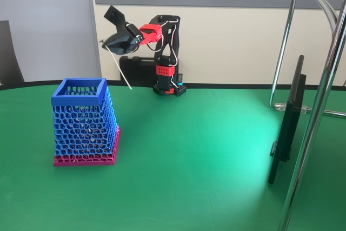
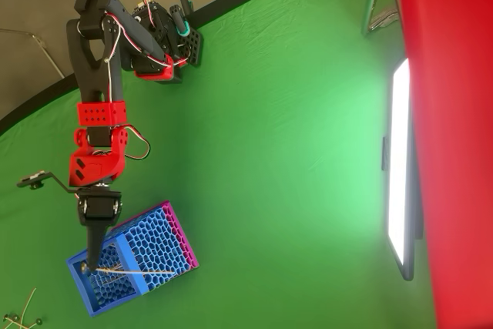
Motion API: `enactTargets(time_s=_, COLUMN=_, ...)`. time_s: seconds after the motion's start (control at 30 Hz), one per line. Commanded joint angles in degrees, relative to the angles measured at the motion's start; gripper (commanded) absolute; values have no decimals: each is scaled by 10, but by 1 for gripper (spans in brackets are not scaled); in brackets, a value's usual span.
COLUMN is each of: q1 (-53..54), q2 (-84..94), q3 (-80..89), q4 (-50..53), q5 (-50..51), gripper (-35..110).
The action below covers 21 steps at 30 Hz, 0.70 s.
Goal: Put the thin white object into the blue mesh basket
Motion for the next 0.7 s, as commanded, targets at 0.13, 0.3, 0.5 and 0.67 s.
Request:
enactTargets(time_s=0.13, q1=54, q2=-22, q3=-37, q4=-105, q5=-96, gripper=1)
enactTargets(time_s=0.3, q1=97, q2=-59, q3=-85, q4=-105, q5=-140, gripper=1)
enactTargets(time_s=0.5, q1=133, q2=-119, q3=-120, q4=-75, q5=-191, gripper=1)
enactTargets(time_s=0.67, q1=133, q2=-138, q3=-91, q4=-69, q5=-178, gripper=3)
